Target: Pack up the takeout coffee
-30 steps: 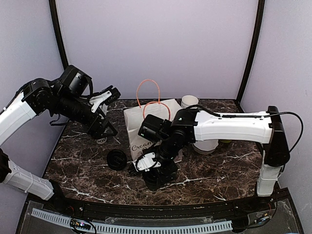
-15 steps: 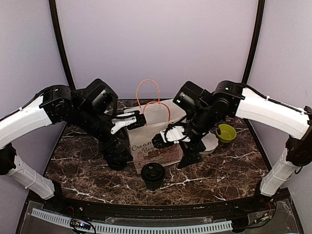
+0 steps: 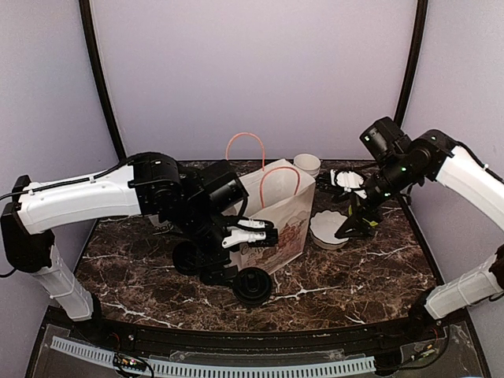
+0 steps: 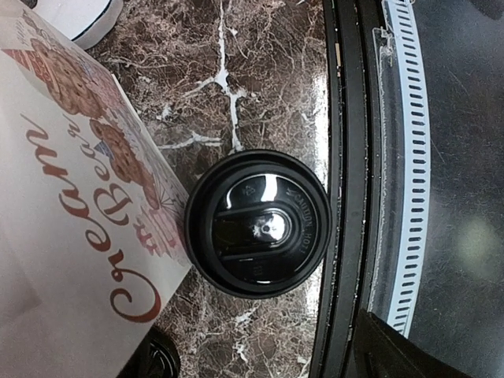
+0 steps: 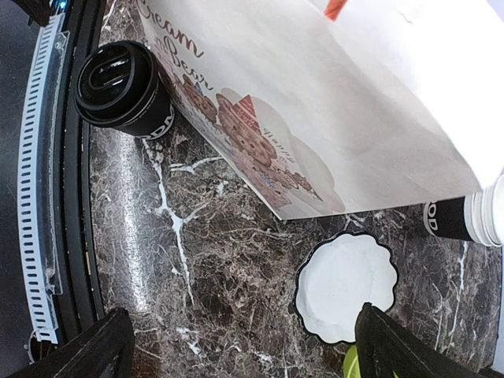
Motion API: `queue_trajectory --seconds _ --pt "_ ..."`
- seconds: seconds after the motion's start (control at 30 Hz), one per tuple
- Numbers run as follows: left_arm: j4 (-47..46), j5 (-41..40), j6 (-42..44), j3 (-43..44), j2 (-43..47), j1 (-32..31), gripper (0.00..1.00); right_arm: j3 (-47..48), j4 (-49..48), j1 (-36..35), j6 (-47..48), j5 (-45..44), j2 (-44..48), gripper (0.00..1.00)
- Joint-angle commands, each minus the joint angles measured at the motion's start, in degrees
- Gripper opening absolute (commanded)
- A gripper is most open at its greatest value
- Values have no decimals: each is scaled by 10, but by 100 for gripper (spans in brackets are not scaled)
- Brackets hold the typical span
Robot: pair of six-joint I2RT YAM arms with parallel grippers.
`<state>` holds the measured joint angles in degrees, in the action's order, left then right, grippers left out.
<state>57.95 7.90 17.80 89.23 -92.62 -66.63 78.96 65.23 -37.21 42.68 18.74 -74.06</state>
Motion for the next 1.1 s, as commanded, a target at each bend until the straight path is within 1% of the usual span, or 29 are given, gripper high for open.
queue_trajectory --seconds 0.0,0.2,0.4,0.47,0.57,0.63,0.67,0.83,0.97,1.07 --pt "6 0 28 24 0 -6 91 -11 -28 15 -10 38 16 98" --pt "43 -32 -2 33 11 -7 88 -7 -42 18 -14 36 6 98" --pt "73 -27 -39 -2 64 -7 84 4 -59 18 -19 32 -18 98" --pt "79 -16 -45 -7 74 -7 82 13 -65 18 -27 23 -28 98" --pt "80 29 -50 0 75 -10 78 29 -66 18 -35 21 -44 97" --pt "77 54 -51 11 64 -18 76 34 -70 18 -42 21 -53 96" --pt "74 68 -43 34 31 -38 75 37 -71 18 -45 23 -60 96" --pt "35 73 -11 54 -11 -68 76 38 -76 18 -49 15 -62 96" --pt "1 37 4 56 -40 -73 82 38 -76 18 -53 15 -62 96" --pt "-11 -8 11 55 -60 -74 85 35 -76 19 -53 13 -59 96"
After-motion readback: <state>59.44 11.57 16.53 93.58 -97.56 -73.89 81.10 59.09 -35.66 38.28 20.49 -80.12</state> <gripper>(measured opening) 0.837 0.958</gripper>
